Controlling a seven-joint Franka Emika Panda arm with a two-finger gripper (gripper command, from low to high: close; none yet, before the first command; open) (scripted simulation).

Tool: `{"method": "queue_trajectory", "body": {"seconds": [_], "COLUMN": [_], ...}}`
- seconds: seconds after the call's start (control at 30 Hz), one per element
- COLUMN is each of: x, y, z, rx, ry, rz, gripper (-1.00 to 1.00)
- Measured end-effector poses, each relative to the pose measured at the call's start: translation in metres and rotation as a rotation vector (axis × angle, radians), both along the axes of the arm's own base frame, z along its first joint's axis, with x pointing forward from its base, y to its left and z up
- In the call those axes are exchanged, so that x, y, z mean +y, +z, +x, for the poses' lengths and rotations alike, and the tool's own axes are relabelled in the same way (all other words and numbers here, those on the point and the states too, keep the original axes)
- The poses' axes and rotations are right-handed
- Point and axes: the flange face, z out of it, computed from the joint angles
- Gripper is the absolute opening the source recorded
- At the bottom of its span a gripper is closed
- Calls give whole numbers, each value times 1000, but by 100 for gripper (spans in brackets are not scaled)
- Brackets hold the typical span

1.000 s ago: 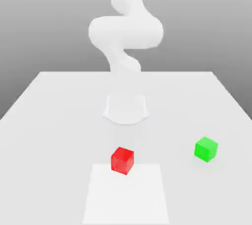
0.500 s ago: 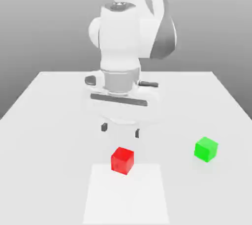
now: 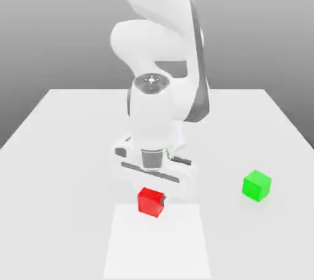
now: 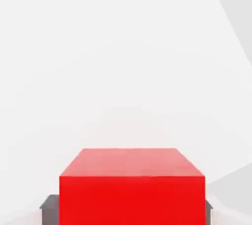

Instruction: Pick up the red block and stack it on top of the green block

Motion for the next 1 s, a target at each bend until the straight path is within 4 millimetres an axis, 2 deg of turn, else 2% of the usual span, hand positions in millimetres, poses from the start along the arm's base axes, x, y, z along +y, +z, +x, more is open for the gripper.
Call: {"method": "queue_trajectory", "body": {"seconds": [0.1,0.47,0.57,0.73,0.87,1.0], "x": [0,2,38,115,178,238], "y": [2,61,69,80,88,97], "z": [1,0,4,-1,-20,-52], "rx": [-1,1,1,0,0,0], "ry": [1,12,205,614,948,1282], "rz": [0,-1,-4,-7,-6,-4], "gripper": [-100,-100,-100,-100,-100,-100]}}
